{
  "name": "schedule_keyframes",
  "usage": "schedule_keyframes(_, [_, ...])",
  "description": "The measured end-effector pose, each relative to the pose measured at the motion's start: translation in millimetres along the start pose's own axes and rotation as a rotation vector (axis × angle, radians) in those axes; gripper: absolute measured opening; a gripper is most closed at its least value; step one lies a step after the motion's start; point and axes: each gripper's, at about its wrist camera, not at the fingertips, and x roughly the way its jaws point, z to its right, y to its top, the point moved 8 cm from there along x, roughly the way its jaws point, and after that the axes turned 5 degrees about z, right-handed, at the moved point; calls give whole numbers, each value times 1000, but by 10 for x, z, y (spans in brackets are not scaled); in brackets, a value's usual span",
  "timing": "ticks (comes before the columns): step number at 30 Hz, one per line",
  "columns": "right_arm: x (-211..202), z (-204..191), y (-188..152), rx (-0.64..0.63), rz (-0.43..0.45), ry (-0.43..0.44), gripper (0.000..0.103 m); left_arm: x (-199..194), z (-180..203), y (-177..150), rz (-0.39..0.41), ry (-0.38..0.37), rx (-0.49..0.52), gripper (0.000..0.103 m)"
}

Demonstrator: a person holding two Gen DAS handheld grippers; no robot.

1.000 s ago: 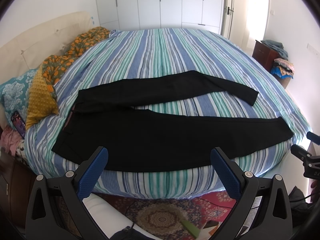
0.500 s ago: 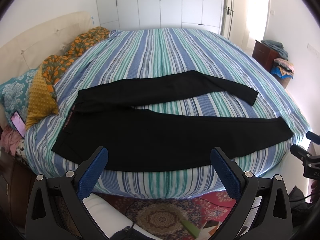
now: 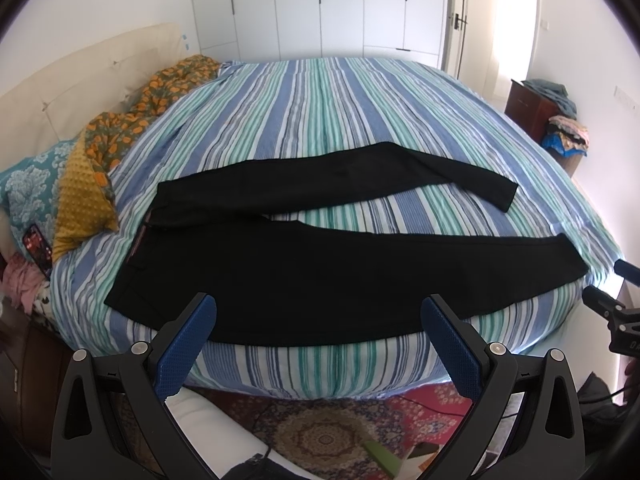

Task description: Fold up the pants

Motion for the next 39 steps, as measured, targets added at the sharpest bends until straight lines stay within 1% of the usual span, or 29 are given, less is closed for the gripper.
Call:
schedule_keyframes(8, [13, -26, 40, 3, 2, 6, 103, 23, -8, 8, -4, 6, 4, 102])
schedule_keyframes(21, [45, -6, 7, 21, 4, 2, 103, 47, -48, -5, -1, 32, 15, 102])
schedule_keyframes(26, [41, 47, 4, 42, 10, -4, 103, 42, -58, 12, 13, 57, 31, 102])
schedule_keyframes(30, [2, 61, 38, 55, 33, 10, 103, 25, -47, 44, 29, 64, 48, 102])
schedule_keyframes(35, [-122, 0, 155, 55, 113, 60, 103, 15, -26, 94, 50, 79, 72, 102])
schedule_keyframes(39, [-186, -34, 252, 50, 157, 72, 103, 33, -10, 147, 61, 88, 79, 102])
